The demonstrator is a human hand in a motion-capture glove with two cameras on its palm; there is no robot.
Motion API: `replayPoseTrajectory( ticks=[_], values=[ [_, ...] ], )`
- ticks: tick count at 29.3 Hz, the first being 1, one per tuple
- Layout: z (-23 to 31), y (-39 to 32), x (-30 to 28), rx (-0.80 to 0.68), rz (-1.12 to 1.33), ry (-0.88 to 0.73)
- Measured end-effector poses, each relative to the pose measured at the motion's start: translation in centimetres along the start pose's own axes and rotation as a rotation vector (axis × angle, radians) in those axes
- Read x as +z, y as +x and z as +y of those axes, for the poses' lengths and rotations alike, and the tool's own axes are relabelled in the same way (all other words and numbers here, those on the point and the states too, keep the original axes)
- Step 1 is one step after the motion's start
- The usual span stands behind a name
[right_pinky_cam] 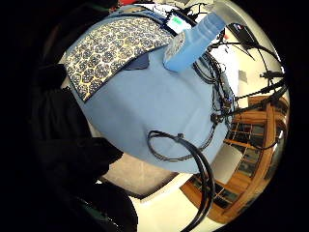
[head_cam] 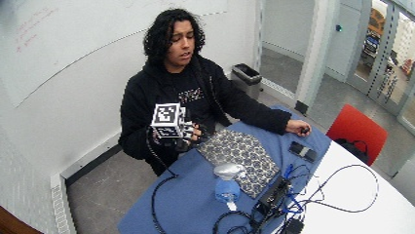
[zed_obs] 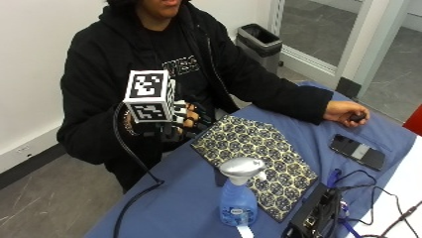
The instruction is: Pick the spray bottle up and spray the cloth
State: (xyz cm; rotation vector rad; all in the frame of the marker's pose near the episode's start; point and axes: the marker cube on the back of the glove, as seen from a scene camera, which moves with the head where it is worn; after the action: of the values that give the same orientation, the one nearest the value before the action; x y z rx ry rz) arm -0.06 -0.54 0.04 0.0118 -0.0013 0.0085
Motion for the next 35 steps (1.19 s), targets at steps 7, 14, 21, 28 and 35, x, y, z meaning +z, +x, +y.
replayPoseTrajectory(
  ticks=[7, 14, 21, 28, 35],
  values=[
    [-0.3, -0.2, 0.7, 0.011, -0.007, 0.013],
    [0.5, -0.2, 1.5, -0.005, -0.035, -0.006],
    [0.5, 1.9, 1.0, 0.042, 0.005, 0.024],
    [0.0, 8.0, -1.2, 0.140, 0.050, 0.069],
    [-1.5, 14.4, -3.3, 0.221, -0.081, 0.147]
  ],
)
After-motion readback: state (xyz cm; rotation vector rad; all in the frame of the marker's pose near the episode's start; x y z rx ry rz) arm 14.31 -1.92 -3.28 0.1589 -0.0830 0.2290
